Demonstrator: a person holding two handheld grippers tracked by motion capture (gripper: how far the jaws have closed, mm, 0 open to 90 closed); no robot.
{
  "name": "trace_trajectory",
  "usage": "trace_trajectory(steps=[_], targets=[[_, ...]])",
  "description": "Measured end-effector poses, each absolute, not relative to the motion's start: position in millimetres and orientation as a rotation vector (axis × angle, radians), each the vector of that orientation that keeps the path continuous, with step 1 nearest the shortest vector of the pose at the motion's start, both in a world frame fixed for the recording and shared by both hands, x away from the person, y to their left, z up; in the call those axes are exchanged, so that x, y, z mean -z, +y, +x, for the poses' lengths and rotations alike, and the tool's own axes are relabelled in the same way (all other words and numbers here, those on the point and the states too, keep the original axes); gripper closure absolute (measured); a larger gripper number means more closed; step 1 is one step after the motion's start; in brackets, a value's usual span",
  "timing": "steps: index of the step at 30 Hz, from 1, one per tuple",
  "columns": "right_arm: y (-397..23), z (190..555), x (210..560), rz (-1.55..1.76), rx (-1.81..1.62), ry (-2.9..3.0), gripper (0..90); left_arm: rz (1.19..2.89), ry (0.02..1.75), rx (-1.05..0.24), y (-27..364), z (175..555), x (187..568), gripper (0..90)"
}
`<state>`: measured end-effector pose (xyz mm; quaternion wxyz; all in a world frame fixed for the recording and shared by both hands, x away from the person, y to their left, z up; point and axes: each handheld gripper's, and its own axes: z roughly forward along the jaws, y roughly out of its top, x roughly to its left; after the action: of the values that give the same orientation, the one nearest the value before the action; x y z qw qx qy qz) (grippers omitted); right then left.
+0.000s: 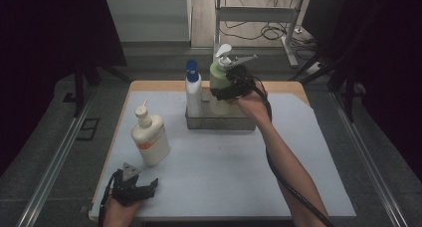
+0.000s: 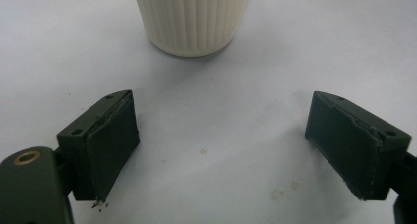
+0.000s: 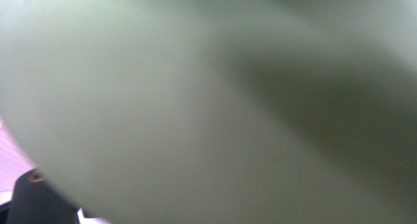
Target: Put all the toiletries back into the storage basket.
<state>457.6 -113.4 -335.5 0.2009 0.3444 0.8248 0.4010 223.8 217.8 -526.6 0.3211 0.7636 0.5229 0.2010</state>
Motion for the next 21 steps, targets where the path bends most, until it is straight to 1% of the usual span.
trace_trajectory(steps=[12,21], targets=[[-108.5,472.5,348.2,0.976,-1.088,2.311,12.8,2.01,1.372,-0.527,217.9,223.5,526.5,12.1],[-106.2,475.8,359.8,0.971,-1.06,2.326,12.8,2.009,1.372,-0.528,217.9,223.4,526.6,12.2]])
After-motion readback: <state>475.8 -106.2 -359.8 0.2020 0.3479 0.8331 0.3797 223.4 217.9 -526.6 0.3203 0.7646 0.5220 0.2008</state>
